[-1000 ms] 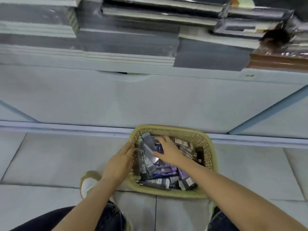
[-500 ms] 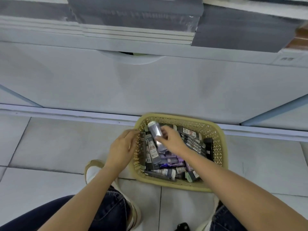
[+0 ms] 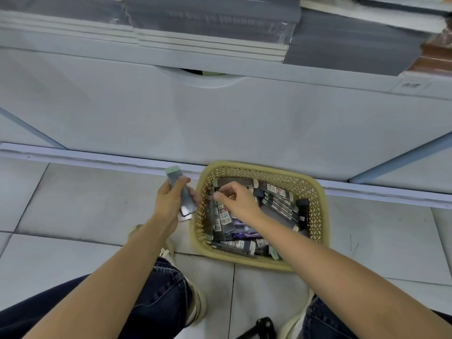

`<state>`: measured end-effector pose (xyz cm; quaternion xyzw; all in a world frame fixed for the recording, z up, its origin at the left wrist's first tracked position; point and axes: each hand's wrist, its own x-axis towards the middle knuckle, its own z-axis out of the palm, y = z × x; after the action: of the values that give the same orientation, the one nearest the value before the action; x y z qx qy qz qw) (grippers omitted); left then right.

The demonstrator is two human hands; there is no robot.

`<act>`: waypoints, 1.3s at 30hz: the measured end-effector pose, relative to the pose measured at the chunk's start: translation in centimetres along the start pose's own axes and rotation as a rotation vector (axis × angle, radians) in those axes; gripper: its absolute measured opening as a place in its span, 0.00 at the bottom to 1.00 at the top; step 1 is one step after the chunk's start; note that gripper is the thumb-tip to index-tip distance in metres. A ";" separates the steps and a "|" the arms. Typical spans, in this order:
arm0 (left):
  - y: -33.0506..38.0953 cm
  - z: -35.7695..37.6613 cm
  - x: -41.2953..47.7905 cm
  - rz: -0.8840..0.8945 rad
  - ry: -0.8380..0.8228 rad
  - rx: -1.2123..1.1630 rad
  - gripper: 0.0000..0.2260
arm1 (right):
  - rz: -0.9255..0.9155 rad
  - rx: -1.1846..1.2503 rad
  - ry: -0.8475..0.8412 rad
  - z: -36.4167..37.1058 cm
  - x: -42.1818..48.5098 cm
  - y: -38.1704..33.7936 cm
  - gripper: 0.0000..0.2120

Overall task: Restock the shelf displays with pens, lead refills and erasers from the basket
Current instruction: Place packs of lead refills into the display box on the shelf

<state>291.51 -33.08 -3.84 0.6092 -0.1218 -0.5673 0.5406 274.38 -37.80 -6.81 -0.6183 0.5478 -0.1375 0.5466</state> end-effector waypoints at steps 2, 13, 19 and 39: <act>-0.5 -0.9 0.1 -0.036 -0.002 0.081 0.06 | 0.048 -0.172 -0.050 1.4 0.1 0.7 0.26; -1.4 -0.7 0.0 -0.083 -0.016 0.261 0.04 | 0.007 -0.255 -0.034 1.8 1.8 1.2 0.14; -0.8 0.8 -0.9 -0.103 -0.081 0.178 0.05 | 0.068 0.266 -0.224 -4.5 1.0 0.3 0.15; -0.9 4.1 -3.9 -0.251 -0.336 -0.037 0.16 | -0.023 0.447 -0.053 -6.7 -1.4 -1.6 0.24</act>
<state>286.42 -31.93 -1.44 0.5061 -0.1229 -0.7261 0.4490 269.59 -40.48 -2.51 -0.4915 0.4821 -0.2455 0.6824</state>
